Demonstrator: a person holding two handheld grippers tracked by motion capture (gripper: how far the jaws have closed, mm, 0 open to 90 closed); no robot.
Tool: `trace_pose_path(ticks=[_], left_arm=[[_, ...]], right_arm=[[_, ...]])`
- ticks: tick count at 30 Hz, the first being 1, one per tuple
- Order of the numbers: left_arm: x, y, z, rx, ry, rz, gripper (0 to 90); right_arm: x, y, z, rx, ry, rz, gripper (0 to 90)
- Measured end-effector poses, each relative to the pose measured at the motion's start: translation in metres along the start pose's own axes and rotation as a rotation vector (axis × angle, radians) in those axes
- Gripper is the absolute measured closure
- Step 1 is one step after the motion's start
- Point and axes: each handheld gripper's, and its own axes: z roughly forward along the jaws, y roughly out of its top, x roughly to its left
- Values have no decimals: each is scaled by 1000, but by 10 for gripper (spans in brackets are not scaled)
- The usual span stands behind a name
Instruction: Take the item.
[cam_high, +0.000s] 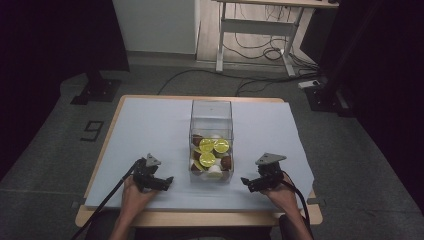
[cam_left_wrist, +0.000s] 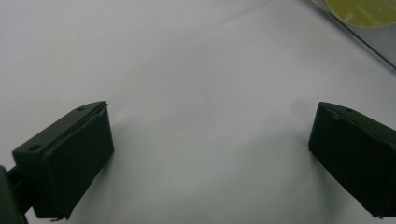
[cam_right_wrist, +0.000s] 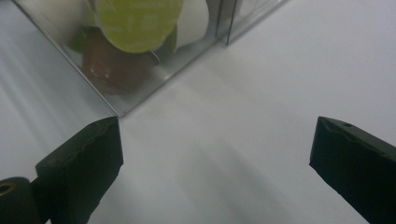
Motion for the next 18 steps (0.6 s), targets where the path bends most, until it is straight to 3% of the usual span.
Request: trace_pose_path(ticks=[8, 18], left_arm=[[0, 0, 0, 0, 1, 0, 0], [0, 0, 0, 0, 1, 0, 0]], right_arm=[[8, 18, -10, 4, 24, -56, 61], [7, 36, -19, -4, 42, -29, 108]])
